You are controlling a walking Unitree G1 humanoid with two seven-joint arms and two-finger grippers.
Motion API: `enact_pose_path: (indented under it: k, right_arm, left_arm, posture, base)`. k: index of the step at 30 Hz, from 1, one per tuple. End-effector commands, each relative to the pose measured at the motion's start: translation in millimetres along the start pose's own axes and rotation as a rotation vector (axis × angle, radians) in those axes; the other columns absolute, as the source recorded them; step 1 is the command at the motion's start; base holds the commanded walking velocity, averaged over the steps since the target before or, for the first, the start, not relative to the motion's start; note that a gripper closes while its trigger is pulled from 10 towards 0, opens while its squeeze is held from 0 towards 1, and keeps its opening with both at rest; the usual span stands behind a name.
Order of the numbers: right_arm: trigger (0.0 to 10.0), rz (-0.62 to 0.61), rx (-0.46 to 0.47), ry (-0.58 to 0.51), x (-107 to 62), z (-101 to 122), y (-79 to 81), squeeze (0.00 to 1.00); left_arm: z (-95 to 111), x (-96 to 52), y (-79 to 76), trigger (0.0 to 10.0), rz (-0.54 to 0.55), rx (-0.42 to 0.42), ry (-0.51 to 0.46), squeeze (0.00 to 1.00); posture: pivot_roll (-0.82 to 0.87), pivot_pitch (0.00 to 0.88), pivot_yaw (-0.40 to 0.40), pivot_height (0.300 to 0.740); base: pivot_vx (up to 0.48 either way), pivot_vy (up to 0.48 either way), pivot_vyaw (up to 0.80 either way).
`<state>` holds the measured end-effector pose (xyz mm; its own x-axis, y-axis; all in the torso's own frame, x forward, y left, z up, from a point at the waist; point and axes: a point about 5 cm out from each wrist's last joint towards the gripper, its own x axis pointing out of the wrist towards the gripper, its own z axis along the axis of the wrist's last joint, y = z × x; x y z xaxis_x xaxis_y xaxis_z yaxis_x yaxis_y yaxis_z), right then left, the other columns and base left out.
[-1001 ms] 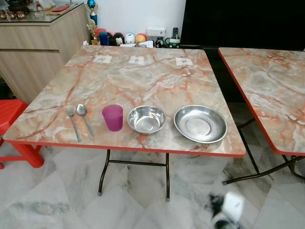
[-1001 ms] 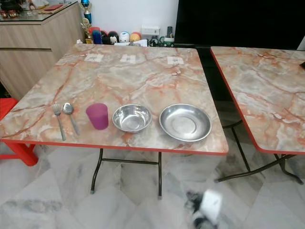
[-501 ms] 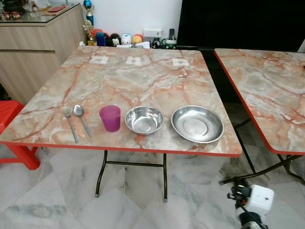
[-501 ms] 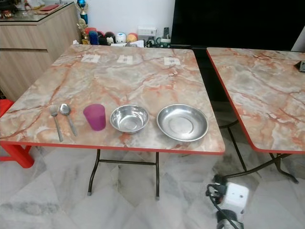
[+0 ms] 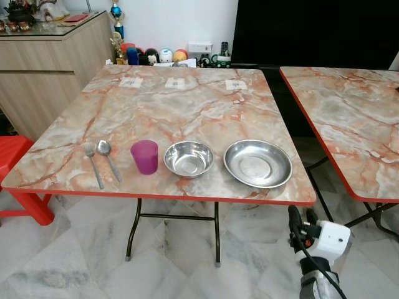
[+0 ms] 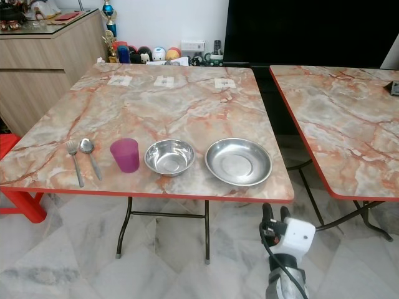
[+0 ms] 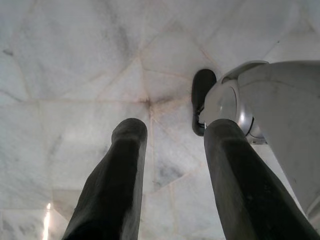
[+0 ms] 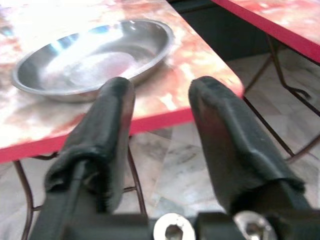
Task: Setting the table
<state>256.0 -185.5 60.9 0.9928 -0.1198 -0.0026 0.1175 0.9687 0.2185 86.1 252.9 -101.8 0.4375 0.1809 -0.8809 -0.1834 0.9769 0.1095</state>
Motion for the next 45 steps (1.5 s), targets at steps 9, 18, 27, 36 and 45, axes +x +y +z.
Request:
enact_pose_path:
  k: [9,18,27,36,45]
  right_arm:
    - [10.0,-0.029,0.021,0.005,6.1,7,-0.6,0.00]
    - [10.0,0.057,-0.003,0.011,13.5,19,5.9,0.00]
    - [10.0,0.043,0.023,0.013,13.3,23,6.2,0.00]
    - [10.0,-0.008,0.065,-0.011,13.2,30,9.2,0.00]
    - [10.0,-0.061,0.113,-0.007,9.6,30,7.7,0.00]
  left_arm:
    - [-5,0.1,-12.5,10.0,-0.040,0.021,0.009,0.00]
    - [-7,0.3,-22.9,10.0,-0.061,-0.005,0.012,0.00]
    - [-7,0.6,-25.4,10.0,-0.062,-0.025,0.012,0.00]
    - [-3,1.0,-19.5,10.0,-0.041,-0.045,-0.008,0.00]
    - [-1,1.1,-16.4,10.0,-0.036,-0.036,-0.014,0.00]
  posture:
    - [0.00,0.000,-0.008,0.740]
    - [0.00,0.000,-0.053,0.740]
    - [0.02,0.000,-0.052,0.740]
    - [0.00,0.000,-0.036,0.740]
    - [0.02,0.000,-0.008,0.740]
  base:
    - [0.000,0.000,0.00]
    - [0.000,0.000,0.00]
    - [0.000,0.000,0.00]
    - [0.000,0.000,0.00]
    - [0.000,0.000,-0.10]
